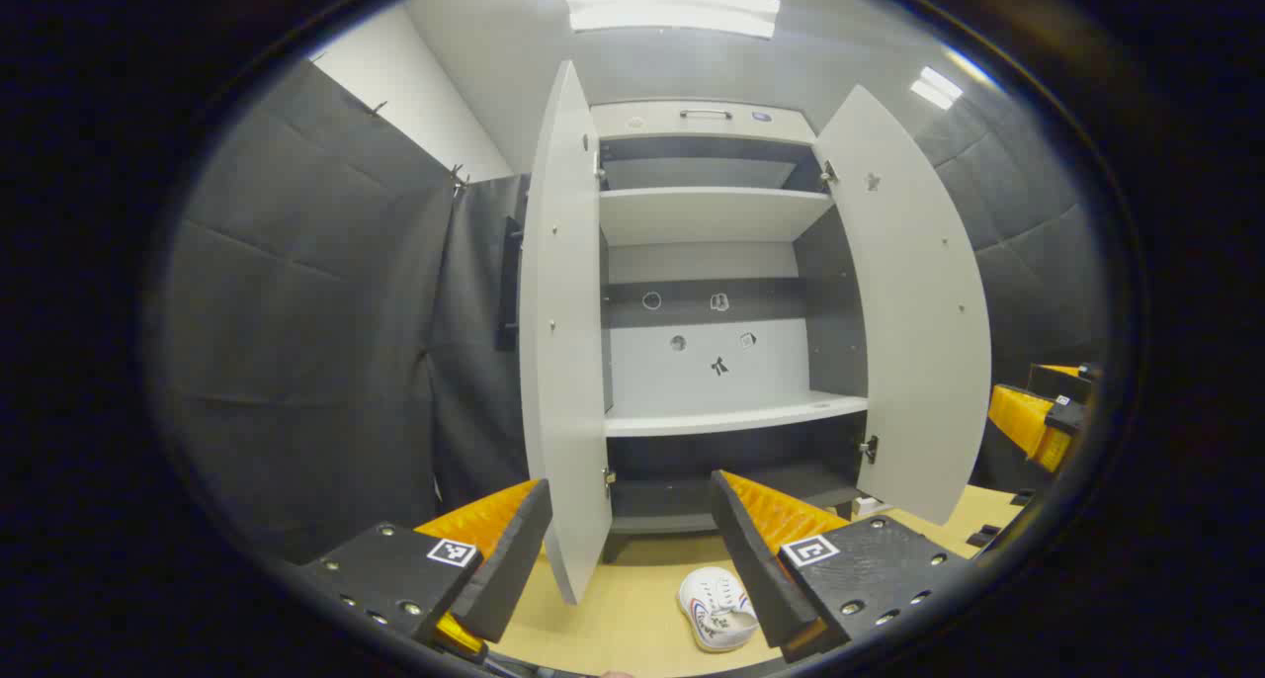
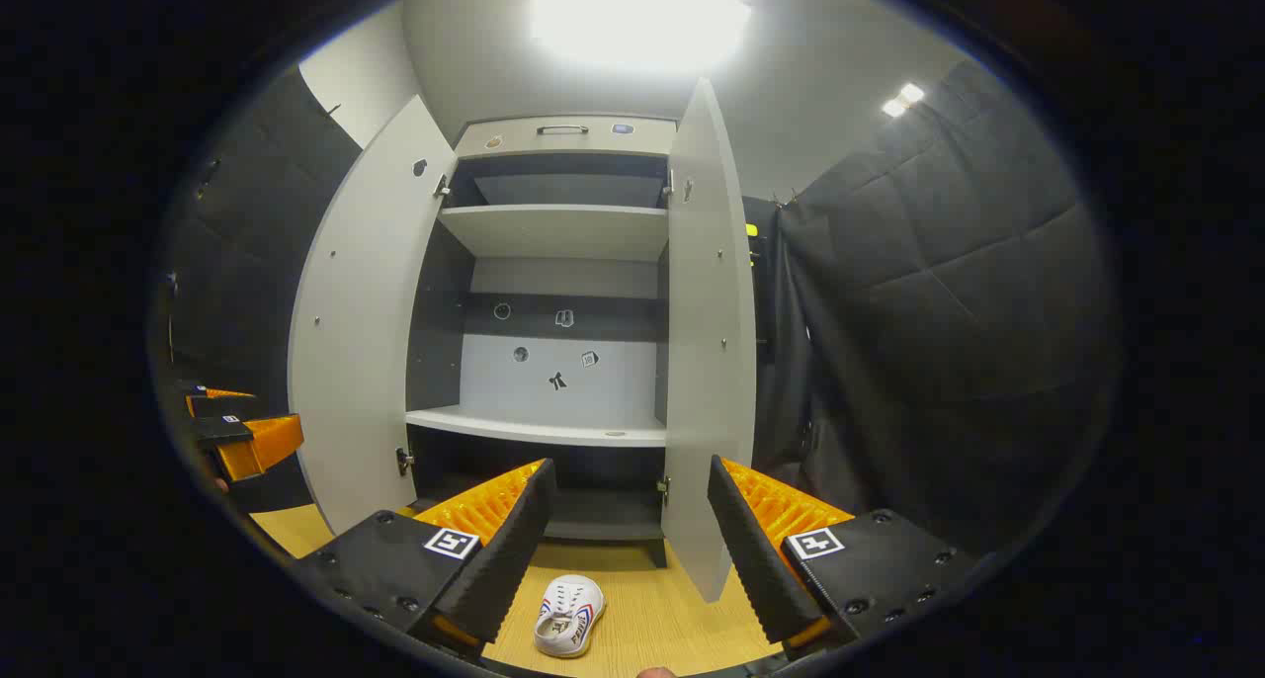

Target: Grab one shoe with the right hand and put it into the shoe cabinet, grab the other shoe with the left hand and put it into the shoe cabinet; then close the right door with the right hand and the left door with the left hand.

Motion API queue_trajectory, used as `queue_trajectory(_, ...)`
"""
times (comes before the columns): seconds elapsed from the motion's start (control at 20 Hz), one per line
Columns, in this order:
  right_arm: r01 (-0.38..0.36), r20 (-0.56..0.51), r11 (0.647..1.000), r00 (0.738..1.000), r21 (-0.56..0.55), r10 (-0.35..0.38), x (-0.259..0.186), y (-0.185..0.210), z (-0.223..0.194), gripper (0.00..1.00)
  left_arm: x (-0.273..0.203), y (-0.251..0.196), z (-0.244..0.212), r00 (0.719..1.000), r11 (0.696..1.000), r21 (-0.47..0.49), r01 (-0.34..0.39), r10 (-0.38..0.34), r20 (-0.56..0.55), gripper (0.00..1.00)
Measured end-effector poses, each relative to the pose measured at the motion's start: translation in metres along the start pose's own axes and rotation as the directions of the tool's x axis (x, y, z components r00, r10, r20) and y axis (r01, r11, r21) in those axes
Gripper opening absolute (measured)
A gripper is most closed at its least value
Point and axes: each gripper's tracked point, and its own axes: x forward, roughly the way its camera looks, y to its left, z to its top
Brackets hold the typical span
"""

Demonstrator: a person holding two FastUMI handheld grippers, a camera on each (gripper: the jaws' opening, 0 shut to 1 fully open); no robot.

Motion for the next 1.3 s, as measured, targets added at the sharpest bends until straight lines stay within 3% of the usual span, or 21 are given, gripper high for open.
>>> queue_trajectory(0.9, 0.0, -0.05, 1.0, 0.999, -0.024, -0.002, 0.008, 0.005, -0.017, 0.97, 0.004, -0.006, 0.0, 1.0, 0.999, 0.03, 0.019, -0.02, 0.022, 0.94)
queue_trajectory(1.3, -0.081, -0.143, 0.996, 0.987, -0.044, 0.074, 0.053, 0.039, -0.055, 0.97, 0.017, -0.008, 0.009, 0.999, 0.999, 0.038, 0.01, -0.011, 0.044, 0.94)
